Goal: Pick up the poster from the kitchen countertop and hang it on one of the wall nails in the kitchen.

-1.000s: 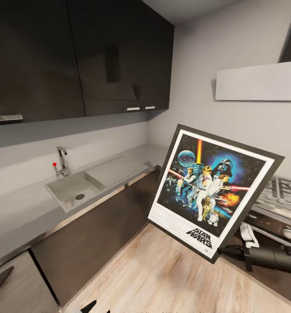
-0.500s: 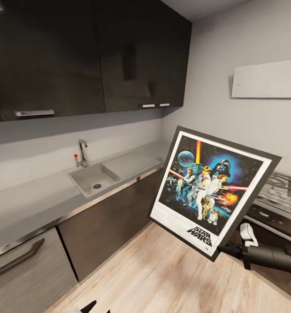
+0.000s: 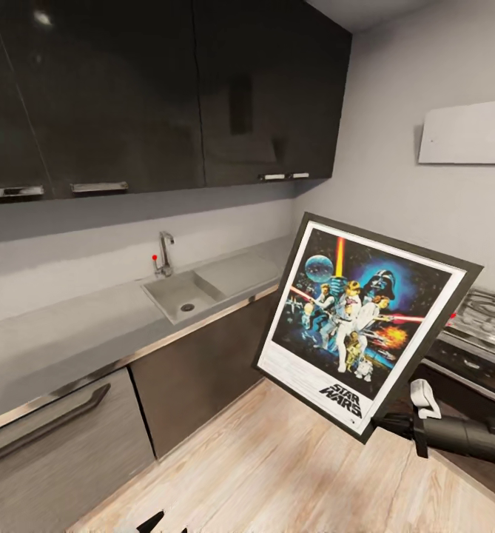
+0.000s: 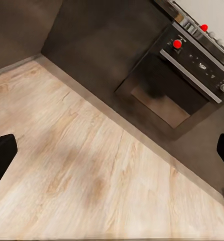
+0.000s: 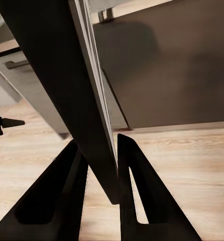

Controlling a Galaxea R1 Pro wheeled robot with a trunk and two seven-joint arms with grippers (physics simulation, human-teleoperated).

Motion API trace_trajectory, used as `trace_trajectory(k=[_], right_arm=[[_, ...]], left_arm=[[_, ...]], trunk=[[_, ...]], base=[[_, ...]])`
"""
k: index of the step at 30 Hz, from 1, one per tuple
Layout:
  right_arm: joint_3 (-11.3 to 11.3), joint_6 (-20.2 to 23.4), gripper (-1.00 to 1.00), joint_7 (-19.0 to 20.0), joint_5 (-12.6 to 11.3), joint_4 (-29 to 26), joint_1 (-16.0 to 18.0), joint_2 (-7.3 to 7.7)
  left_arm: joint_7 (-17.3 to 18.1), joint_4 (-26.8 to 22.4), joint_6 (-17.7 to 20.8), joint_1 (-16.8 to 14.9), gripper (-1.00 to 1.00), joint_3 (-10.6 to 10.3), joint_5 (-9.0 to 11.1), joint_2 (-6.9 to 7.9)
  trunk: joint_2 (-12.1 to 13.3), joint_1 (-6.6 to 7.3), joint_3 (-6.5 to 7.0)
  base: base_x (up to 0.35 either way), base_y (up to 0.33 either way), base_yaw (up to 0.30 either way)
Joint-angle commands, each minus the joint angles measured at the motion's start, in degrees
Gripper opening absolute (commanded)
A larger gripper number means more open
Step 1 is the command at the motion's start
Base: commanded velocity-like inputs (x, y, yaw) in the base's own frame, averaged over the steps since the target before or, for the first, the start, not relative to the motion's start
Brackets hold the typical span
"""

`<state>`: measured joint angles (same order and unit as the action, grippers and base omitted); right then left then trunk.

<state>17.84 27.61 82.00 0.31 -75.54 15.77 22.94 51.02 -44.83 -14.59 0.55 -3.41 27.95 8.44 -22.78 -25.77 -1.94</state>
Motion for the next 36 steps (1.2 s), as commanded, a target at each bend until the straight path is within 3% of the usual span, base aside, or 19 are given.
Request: trace_trajectory(k=[1,15,36], right_arm=[[0.05,0.76,-1.0,0.34,-0.01,-0.04,0.05,0.0],[0.0,0.71,-1.0,0.36,-0.13,-0.13,0.05,0.0],[-0.31,0.69,-1.0,0.36,-0.09,-0.2,0.05,0.0]], left_arm=[[-0.07,0.01,-0.33,-0.02,1.0,-0.29,0.35,0.08],[-0.04,0.0,-0.25,-0.02,1.0,-0.29,0.35,0.09],[-0.04,-0.02,-0.28,-0.02,1.0,-0.29,0.35,0.15]], trunk=[[-0.14,-0.01,-0.13],[-0.14,-0.01,-0.13],[-0.14,-0.01,-0.13]], base=[[-0.273,0.159,0.047],[-0.103,0.032,0.252],[-0.266,0.0,0.29]])
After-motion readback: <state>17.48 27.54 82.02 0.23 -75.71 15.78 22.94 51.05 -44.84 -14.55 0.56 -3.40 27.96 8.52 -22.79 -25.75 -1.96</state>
